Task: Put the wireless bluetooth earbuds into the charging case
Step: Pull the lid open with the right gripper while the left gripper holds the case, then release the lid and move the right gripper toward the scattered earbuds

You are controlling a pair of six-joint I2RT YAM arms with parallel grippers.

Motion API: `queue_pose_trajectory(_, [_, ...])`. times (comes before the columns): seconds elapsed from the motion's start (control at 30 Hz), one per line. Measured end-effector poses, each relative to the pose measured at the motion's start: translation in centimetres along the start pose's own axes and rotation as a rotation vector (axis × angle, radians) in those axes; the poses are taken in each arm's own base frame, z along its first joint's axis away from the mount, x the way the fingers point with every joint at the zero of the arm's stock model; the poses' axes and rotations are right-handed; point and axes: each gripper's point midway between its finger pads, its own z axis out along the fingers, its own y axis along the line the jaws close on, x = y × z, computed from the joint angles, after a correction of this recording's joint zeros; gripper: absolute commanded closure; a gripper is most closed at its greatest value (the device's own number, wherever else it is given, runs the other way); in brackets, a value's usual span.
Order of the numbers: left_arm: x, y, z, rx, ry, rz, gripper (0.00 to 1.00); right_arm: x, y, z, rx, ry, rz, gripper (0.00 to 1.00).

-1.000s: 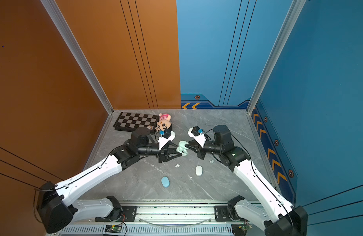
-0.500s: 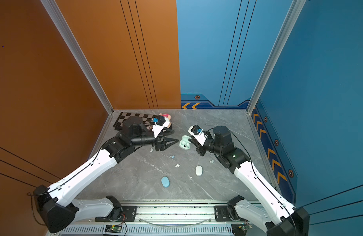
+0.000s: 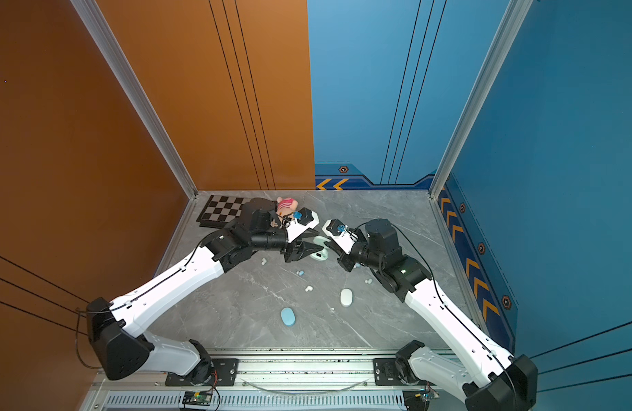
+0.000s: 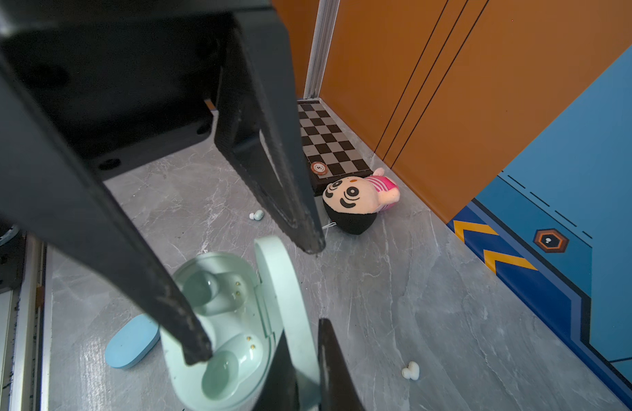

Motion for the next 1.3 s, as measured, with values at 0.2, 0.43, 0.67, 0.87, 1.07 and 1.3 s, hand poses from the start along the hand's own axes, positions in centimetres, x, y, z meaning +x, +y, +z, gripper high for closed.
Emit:
queue_pose_trajectory(0.2, [-0.5, 0.3, 0.4, -0.012, 0.004, 0.027, 0.84, -0.2, 0.2, -0.2, -0.001, -0.007, -0.004, 0.97])
queue_pose_trajectory(0.43, [-0.2, 0.3, 0.4, -0.010, 0.017, 0.079, 1.00, -0.3, 0.1, -0.3, 0.002, -0.009, 0.010, 0.94])
queue_pose_trajectory(0.67, [-0.3, 0.6, 0.1, -0.037, 0.020, 0.068, 1.00, -1.2, -0.1, -0.4, 0.011, -0.044, 0.031, 0.61])
queue_pose_trajectory(0.87, [0.3, 1.6, -0.8, -0.105, 0.026, 0.018, 1.00, -2.7, -1.5, -2.4, 0.113, -0.094, 0.106, 0.54])
queue_pose_trajectory(1.07, [1.6, 2.9, -2.0, -0.184, -0.004, -0.047, 1.00, -2.5, -6.0, -7.1, 0.367, -0.144, 0.409, 0.52])
queue_pose_trajectory(1.3, [2.7, 3.7, -2.5, -0.228, -0.062, -0.123, 1.00, 3.3, -7.4, -8.2, 0.494, 0.074, 0.819, 0.51])
